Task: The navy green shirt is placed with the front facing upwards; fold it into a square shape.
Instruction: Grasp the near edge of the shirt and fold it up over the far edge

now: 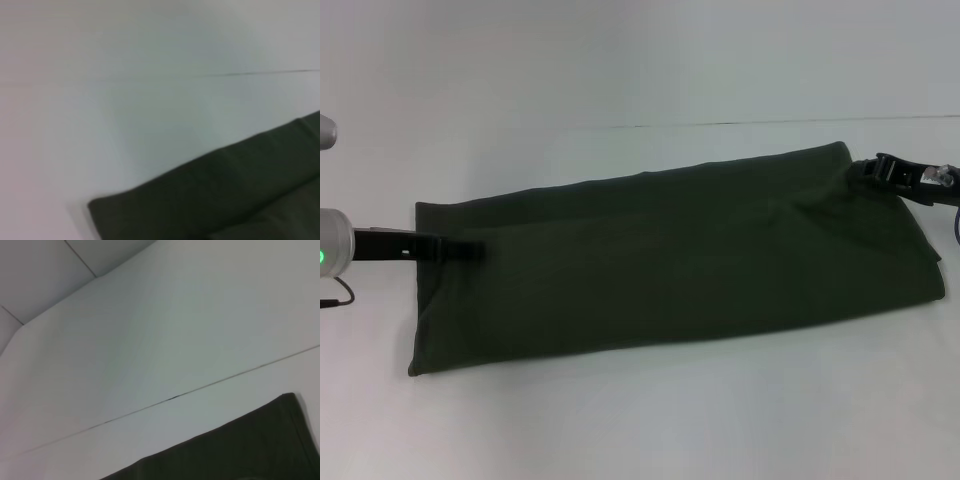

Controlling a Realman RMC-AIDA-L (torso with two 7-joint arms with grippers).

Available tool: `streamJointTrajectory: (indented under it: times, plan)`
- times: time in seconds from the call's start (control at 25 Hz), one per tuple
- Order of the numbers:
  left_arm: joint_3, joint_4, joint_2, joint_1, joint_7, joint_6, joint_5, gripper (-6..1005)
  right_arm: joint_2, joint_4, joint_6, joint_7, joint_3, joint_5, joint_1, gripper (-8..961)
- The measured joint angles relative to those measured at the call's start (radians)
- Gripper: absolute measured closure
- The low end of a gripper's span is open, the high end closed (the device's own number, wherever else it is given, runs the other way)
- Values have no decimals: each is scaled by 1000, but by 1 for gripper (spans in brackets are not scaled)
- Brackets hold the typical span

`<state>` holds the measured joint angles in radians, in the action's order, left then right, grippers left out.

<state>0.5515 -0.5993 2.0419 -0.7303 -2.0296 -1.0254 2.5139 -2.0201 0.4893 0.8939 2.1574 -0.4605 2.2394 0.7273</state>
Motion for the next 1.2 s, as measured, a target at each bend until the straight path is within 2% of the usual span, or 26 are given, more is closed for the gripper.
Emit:
streamJointTrajectory:
  times: [0.64,1.0,1.2]
  plan:
    - [50,9,10,-14,-23,1,1,214,0,-4,-19,-2,-4,-3,1,913]
    - [63,2,14,-13,-63,32,-3,281,0,-9,-21,-4,-4,-3,4,913]
    - [66,6,16,-14,-58,43,0,499,0,-10,-20,-4,-4,-2,4,913]
